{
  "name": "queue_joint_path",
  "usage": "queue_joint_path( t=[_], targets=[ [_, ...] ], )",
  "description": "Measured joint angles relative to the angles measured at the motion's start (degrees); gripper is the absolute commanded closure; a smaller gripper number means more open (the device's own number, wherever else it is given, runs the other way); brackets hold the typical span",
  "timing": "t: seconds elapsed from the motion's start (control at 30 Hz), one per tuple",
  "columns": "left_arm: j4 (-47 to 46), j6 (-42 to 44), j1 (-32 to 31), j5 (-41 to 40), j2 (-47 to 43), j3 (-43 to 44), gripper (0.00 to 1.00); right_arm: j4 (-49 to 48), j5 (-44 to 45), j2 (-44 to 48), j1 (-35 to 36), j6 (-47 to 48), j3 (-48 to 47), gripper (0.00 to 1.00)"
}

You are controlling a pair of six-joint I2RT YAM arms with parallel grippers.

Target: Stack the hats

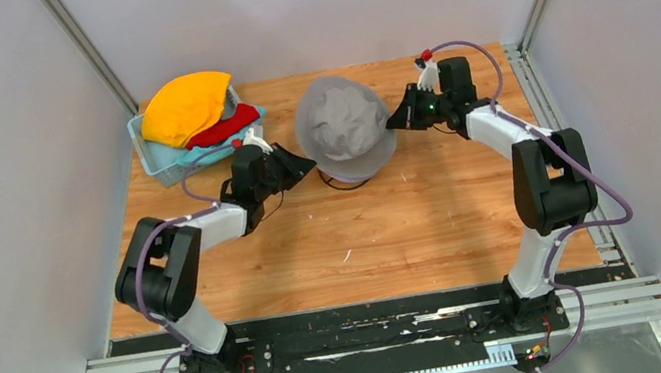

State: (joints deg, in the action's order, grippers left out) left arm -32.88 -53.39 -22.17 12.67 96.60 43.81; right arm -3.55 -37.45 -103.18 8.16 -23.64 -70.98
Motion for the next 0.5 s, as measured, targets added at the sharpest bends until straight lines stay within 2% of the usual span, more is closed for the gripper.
queue_joint_path(
  t=[0.2, 0.37, 0.5],
  targets=[
    [7.74, 4.59, 0.37, -3.02, -9.29, -0.33, 0.63, 0.83, 0.04, 0.0, 0.0, 1.22, -2.67, 0.9],
    [13.92, 7.82, 0.42, -6.97, -17.44, -0.33, 0.57, 1.03, 0.02, -0.22, 0.0, 1.84, -5.9, 0.88],
    [18.36, 9.29, 0.46, -10.6, -21.44, 0.39, 0.5, 1.79, -0.13, -1.33, 0.0, 1.95, -9.44, 0.74]
  ],
)
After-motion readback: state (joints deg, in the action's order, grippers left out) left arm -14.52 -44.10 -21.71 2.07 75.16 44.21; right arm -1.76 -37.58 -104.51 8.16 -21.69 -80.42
